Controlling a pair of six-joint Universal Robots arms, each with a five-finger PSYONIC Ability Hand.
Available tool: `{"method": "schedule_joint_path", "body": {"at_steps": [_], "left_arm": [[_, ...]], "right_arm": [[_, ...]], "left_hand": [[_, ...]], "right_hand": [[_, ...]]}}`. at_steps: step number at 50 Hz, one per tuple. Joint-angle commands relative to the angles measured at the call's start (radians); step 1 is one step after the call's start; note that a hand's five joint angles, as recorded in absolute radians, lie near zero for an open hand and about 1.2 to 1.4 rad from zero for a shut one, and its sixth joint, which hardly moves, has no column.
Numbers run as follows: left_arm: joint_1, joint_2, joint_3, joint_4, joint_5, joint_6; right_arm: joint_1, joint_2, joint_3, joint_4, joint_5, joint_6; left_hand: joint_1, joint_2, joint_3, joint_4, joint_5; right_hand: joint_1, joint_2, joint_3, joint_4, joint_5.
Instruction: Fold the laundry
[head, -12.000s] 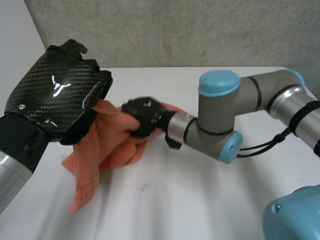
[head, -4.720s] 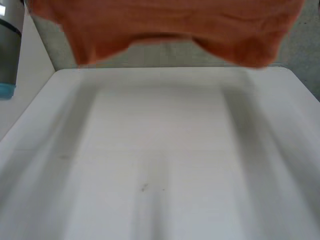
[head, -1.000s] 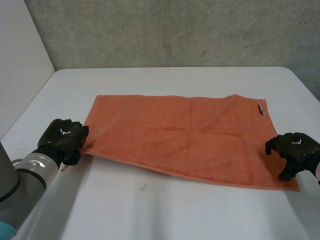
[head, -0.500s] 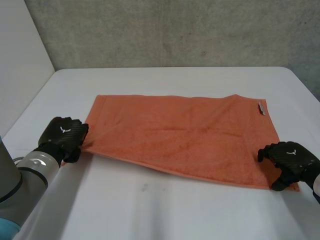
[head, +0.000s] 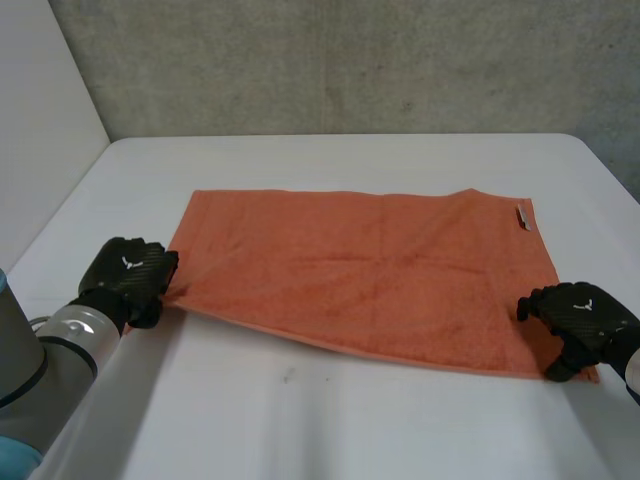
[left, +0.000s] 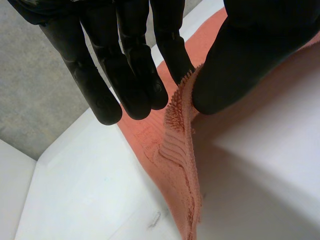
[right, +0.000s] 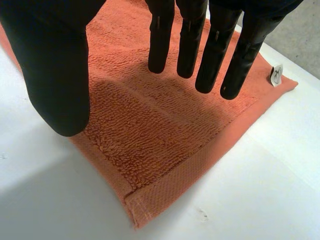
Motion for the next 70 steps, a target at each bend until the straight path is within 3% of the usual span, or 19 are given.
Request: {"method": "schedule_joint_path", "body": {"at_steps": [1,39,52,61,70], "left_arm": [[0.0,0.0,0.001,-0.002,0.0,0.0],[-0.002,0.0,-0.003,-0.002,0.0,0.0],[-0.002,0.0,-0.005,0.0,0.0,0.0],[-0.002,0.0,-0.005,-0.002,0.0,0.0],[-0.002,-0.003,-0.003,-0.002,0.0,0.0]], "right_arm": [[-0.003,-0.001,-0.002,0.042,0.002,-0.002],[-0.035,0.045,-0.029,-0.011,-0.003,-0.03],[0.004,0.082,-0.076,-0.031,0.007,-0.021],[0.02,0.083,-0.088,-0.061,0.028,-0.013],[0.047,0.085,-0.119,-0.093,0.062,0.016]], "left_hand": [[0.254,0.197,0.203,0.201,0.271],[0.254,0.197,0.203,0.201,0.271],[0.254,0.197,0.203,0.201,0.271],[0.254,0.197,0.203,0.201,0.271],[0.254,0.197,0.203,0.201,0.271]], "right_hand": [[0.04,-0.026,-0.024,-0.023,-0.019],[0.163,0.097,0.099,0.1,0.105],[0.205,0.138,0.14,0.141,0.146],[0.287,0.221,0.222,0.224,0.228],[0.51,0.444,0.446,0.447,0.451]]}}
